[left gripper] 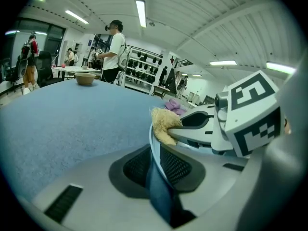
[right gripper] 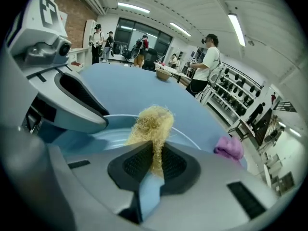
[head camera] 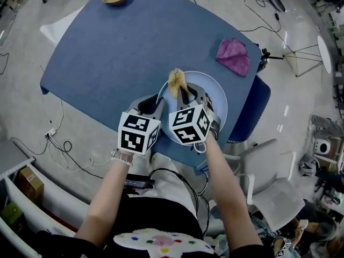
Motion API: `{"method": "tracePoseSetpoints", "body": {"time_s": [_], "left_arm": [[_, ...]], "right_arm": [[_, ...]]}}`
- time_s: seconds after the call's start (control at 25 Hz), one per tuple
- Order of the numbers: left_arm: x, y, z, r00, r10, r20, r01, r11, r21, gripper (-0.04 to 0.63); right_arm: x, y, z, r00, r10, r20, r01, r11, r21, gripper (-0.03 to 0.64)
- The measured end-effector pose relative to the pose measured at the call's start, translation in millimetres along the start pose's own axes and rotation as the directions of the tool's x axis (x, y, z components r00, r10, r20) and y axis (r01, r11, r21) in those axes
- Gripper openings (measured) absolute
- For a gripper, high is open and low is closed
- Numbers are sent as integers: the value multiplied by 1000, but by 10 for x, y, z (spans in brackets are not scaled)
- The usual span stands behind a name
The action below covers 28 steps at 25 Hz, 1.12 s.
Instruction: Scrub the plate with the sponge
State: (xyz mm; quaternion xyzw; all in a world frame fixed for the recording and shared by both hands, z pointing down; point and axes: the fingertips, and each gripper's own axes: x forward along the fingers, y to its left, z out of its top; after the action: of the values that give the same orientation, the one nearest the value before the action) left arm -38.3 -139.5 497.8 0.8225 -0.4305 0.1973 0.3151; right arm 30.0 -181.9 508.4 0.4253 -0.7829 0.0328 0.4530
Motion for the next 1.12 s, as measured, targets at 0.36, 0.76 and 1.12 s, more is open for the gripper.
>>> {"method": "tracePoseSetpoints", "body": {"time_s": [0.36, 0.76, 1.12], "left_arm": [[7, -37, 10, 1000, -11, 10, 11, 1000, -17, 65], [-1, -36, 8, 1000, -3, 24, 3, 1000, -28, 75], [-10, -48, 9, 1000, -7, 26, 7, 1000, -6, 101]], "right_arm": [[-127, 338, 31, 992, 125, 25, -123, 990, -75, 43], [-243, 576, -22, 970, 243, -3, -243, 969, -44, 43], [-389, 765, -129, 948, 315, -35, -317, 947, -59, 43]]}}
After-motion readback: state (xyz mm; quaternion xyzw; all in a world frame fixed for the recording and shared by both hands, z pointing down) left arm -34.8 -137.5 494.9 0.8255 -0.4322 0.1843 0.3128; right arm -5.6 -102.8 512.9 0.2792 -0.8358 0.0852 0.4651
